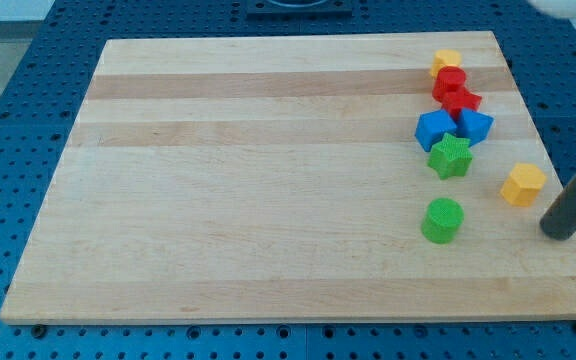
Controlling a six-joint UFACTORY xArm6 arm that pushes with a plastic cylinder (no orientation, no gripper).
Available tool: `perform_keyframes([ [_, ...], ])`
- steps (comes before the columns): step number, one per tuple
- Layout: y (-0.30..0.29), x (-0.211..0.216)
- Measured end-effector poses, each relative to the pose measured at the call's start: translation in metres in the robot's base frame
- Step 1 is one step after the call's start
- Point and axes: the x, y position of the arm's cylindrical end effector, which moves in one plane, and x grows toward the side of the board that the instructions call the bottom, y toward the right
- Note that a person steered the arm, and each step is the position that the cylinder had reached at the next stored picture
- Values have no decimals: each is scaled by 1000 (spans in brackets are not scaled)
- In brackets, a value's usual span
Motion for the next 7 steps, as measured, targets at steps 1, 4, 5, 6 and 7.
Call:
perform_keyframes([
  [1,0,-1],
  [4,-32,-37],
  [5,-45,-54],
  [6,-55,-74],
  [7,-62,-97],
])
